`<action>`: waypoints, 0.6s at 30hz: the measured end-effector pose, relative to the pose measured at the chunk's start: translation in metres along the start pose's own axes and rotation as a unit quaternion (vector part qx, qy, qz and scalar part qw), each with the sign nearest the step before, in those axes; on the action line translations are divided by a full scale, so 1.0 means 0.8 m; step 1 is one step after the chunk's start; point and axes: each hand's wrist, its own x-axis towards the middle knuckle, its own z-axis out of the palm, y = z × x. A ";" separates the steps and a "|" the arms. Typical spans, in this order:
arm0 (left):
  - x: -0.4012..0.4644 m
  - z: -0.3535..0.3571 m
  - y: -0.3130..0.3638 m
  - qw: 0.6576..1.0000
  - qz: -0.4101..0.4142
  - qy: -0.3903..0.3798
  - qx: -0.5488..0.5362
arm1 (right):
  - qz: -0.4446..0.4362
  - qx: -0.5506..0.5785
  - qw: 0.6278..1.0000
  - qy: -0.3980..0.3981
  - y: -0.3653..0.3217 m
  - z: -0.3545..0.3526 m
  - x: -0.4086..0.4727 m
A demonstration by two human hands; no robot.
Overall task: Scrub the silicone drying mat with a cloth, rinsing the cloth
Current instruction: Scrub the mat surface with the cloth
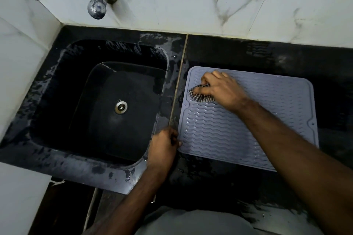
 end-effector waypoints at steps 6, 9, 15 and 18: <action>0.000 0.000 0.002 1.000 0.004 0.003 0.014 | 0.121 0.041 0.991 -0.039 0.005 -0.008 0.015; 0.000 0.003 0.000 1.000 0.004 0.005 0.015 | 0.156 0.062 0.986 0.005 -0.004 -0.020 0.002; 0.000 0.009 -0.005 0.999 -0.004 0.028 -0.017 | 0.116 0.147 0.981 0.050 -0.064 -0.020 -0.090; 0.003 0.013 -0.005 0.999 -0.020 0.033 -0.035 | 0.010 0.045 0.999 0.018 -0.102 0.005 -0.130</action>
